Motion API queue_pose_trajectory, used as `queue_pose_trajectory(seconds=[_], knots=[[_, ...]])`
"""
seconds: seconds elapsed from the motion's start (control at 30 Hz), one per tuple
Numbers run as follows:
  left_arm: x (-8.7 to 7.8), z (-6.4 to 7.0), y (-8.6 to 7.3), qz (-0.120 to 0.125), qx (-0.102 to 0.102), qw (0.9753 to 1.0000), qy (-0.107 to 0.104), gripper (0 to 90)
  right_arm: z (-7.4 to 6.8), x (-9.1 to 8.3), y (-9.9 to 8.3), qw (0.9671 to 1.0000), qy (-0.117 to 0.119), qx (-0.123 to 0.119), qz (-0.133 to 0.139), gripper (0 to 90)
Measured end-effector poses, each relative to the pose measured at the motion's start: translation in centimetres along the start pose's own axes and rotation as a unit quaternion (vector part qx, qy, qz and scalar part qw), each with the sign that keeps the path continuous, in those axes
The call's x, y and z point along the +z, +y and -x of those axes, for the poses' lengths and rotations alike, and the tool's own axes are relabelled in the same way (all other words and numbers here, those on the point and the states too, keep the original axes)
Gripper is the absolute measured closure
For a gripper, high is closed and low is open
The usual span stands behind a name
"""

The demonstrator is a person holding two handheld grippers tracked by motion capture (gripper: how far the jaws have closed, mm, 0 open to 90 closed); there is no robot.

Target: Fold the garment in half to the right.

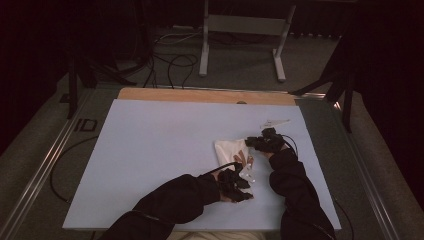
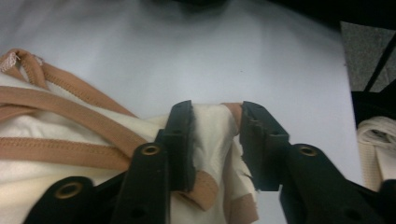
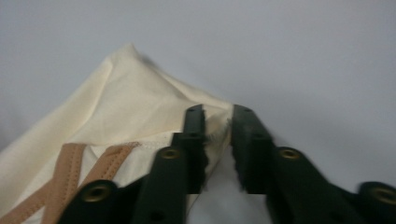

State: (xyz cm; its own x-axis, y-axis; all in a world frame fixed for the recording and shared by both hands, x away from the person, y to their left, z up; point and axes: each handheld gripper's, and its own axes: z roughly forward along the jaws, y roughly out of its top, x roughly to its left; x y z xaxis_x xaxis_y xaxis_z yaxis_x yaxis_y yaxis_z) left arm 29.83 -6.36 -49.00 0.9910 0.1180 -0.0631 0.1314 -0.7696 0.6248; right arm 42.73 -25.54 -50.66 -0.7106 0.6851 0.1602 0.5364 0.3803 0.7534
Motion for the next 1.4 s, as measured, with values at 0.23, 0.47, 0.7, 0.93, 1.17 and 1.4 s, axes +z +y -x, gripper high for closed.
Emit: queue_pose_trajectory(seconds=[0.23,0.47,0.7,0.93,1.17,1.4], knots=[[-0.9,0.3,0.1,0.023,-0.006,0.9997,0.001,48.6,-1.0,-1.0,1.4,0.9998,0.009,-0.01,0.014,40.9],[-1.9,0.1,-0.3,0.043,-0.016,0.9989,-0.008,35.2,-2.1,-0.9,2.2,0.9992,0.031,-0.013,0.021,25.1],[-3.2,-0.3,-1.4,0.073,-0.025,0.9966,-0.029,14.9,-3.1,-0.9,2.8,0.9984,0.048,-0.022,0.02,18.4],[-4.4,-0.2,-2.4,0.089,-0.02,0.9957,-0.019,0.9,-4.7,-1.0,3.6,0.9972,0.063,-0.039,0.016,18.1],[-5.6,0.1,-4.4,0.108,-0.033,0.9935,-0.006,0.2,-6.6,-1.2,4.3,0.9942,0.085,-0.064,0.013,34.5],[-7.2,0.9,-7.9,0.125,-0.052,0.9908,0.009,0.3,-7.8,-0.7,4.0,0.9903,0.088,-0.106,-0.014,79.8]])
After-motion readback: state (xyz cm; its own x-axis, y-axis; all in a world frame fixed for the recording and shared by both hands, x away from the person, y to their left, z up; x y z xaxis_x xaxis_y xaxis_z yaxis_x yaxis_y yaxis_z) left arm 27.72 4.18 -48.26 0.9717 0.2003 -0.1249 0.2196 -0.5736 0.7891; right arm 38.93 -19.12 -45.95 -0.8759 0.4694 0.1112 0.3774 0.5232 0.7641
